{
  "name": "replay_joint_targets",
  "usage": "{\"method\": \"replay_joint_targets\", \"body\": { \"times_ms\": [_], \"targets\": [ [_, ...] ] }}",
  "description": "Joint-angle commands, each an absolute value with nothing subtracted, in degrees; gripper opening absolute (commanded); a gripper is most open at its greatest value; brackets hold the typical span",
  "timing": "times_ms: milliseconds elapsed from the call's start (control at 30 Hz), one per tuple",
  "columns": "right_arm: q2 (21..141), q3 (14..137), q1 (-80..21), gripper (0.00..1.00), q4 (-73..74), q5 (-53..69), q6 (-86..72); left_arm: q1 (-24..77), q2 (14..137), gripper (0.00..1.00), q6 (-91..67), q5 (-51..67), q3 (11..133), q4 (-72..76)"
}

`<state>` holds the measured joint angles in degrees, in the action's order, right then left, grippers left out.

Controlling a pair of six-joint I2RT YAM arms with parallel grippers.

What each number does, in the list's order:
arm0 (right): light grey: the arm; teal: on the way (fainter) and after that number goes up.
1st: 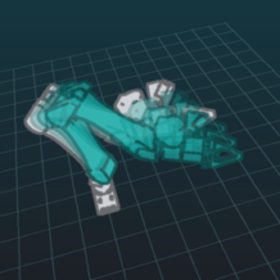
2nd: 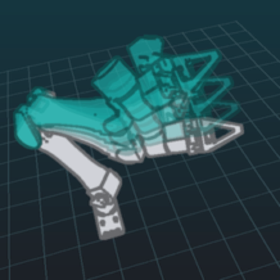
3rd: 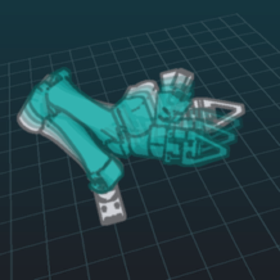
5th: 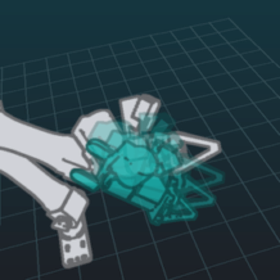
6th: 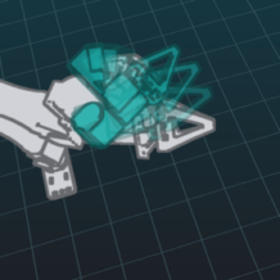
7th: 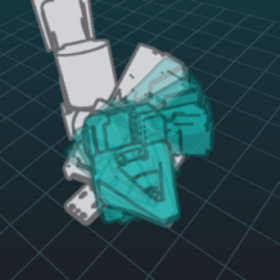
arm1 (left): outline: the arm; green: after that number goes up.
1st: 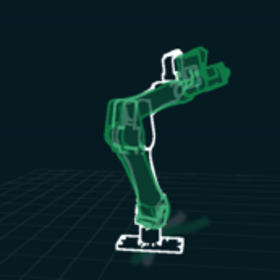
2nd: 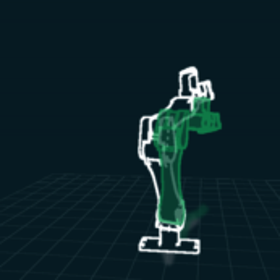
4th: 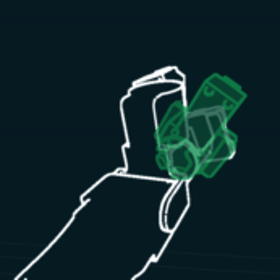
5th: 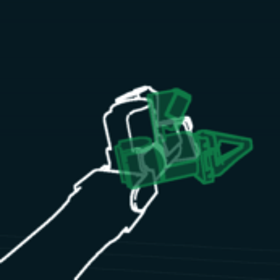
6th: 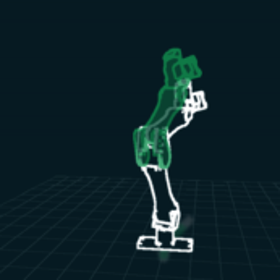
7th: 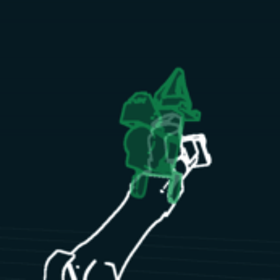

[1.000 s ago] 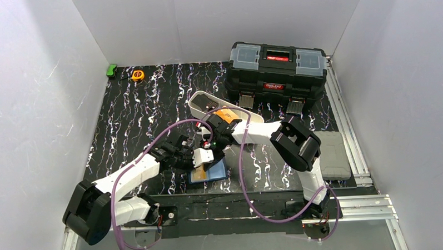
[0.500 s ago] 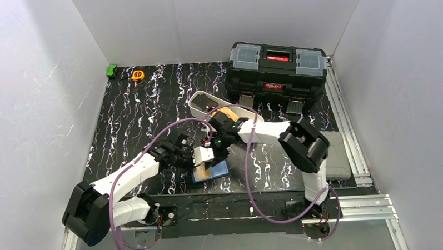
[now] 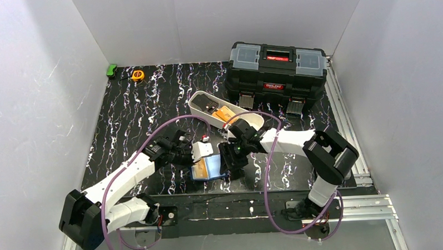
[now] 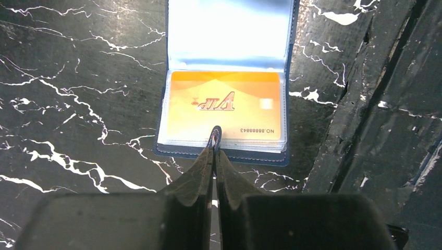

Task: Put the credit cards into the card holder
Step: Close the card holder at the center of the board.

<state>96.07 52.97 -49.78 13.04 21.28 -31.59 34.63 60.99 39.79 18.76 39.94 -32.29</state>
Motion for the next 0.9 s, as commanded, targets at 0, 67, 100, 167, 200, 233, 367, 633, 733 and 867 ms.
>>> {"method": "replay_joint_targets", "body": {
  "times_ms": [0,67,100,167,200,233,367,633,733,867],
  "targets": [
    [98.26,52.31,-48.85,0.67,7.50,22.10,-34.03,35.19,60.69,0.00,37.53,20.56,41.47,-34.70],
    [99.15,53.01,-48.50,0.67,6.99,22.49,-33.86,35.39,61.20,0.00,36.41,20.65,42.96,-34.71],
    [99.24,53.15,-48.39,0.67,6.52,22.66,-33.83,35.53,61.34,0.00,35.77,20.65,43.90,-34.72],
    [99.36,53.20,-48.27,0.66,5.23,23.07,-33.87,35.67,61.63,0.00,33.55,21.00,45.93,-34.72],
    [99.54,53.35,-48.25,0.66,4.85,23.36,-33.89,35.76,61.82,0.00,32.19,21.42,46.95,-34.72],
    [99.63,53.43,-48.25,0.66,4.46,23.54,-33.95,35.89,62.00,0.00,30.58,22.06,47.96,-34.66],
    [97.63,51.13,-48.01,0.64,0.67,23.93,-34.79,37.11,64.46,0.00,25.29,24.14,50.92,-33.29],
    [90.80,43.29,-46.58,0.64,-5.88,23.31,-36.51,40.07,76.56,0.00,20.18,23.84,56.68,-32.08],
    [88.66,41.21,-46.12,0.63,-6.38,23.06,-36.22,41.84,80.60,0.00,18.91,22.91,58.50,-30.73],
    [83.58,37.77,-45.16,0.63,-6.25,22.10,-35.39,44.16,86.43,0.00,17.28,22.50,61.91,-29.69]
  ]
}}
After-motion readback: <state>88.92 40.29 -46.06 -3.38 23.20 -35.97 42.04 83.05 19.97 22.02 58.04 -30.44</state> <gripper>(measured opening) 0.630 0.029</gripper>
